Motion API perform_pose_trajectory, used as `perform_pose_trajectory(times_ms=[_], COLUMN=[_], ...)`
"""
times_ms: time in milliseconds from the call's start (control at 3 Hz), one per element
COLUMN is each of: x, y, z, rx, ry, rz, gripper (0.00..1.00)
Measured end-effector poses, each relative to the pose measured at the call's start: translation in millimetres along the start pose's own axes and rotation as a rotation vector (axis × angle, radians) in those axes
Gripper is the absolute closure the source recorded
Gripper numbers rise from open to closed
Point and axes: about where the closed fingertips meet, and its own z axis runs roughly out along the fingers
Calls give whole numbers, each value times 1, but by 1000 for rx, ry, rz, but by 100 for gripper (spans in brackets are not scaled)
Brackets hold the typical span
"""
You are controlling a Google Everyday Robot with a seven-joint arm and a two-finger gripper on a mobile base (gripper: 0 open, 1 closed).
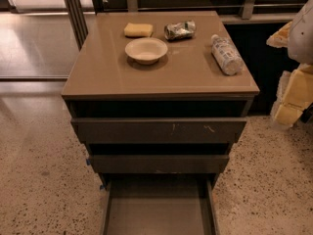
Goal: Place blue plastic bottle into bottom drawer
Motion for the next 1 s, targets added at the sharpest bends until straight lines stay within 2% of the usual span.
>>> perform_pose_trajectory(times_ms=[333, 667, 1000], x=[0, 6, 27], y=[0, -8, -37], z=[0, -2, 1], rx=[0, 36, 90], ry=[0, -38, -110], rz=[0, 66, 222], gripper=[0, 0, 0])
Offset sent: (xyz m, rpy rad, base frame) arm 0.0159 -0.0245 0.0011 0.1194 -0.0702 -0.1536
